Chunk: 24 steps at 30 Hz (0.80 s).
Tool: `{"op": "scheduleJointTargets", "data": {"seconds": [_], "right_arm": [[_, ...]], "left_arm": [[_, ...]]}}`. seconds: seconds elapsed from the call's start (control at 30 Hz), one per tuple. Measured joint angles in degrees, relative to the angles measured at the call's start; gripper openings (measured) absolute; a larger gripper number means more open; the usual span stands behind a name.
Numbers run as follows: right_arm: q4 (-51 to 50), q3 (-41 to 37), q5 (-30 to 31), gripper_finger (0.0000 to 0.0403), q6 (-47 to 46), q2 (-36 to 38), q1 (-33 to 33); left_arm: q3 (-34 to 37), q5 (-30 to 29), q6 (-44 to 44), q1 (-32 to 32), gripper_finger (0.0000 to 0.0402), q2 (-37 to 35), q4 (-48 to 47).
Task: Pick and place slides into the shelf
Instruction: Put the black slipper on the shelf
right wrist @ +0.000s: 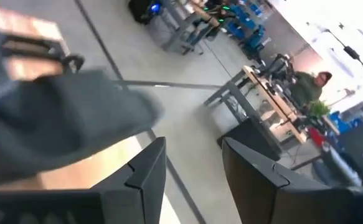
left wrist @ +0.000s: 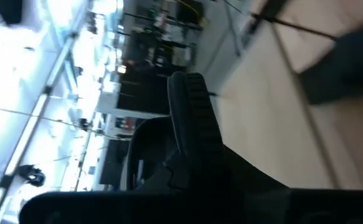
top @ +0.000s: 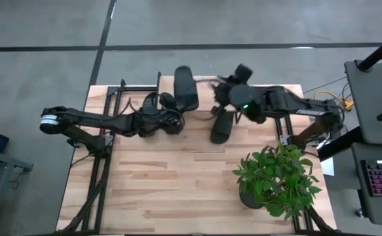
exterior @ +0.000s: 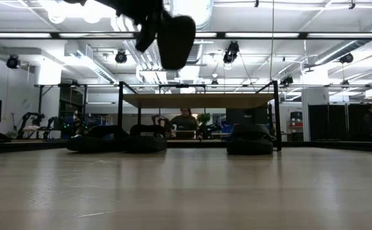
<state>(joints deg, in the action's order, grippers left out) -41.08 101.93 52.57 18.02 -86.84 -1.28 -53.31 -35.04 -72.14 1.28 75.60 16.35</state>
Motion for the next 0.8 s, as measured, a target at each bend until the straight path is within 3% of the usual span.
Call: {"op": "scheduleJointTargets", "data": {"seconds": [0.4, 0.8], "right_arm": [[-9.34, -0.07, -3.02, 0.0135, -8.75, 1.52, -0.09], [-9.44, -0.46, -3.55, 0.0129, -9.12, 1.32, -0.19]], "left_arm": [[9.80, 4.52, -0.02, 0.62, 0.0017, -3.47, 1.03], [12.47, 2.26, -0.46, 4.33, 0.0017, -3.30, -1.93]]}}
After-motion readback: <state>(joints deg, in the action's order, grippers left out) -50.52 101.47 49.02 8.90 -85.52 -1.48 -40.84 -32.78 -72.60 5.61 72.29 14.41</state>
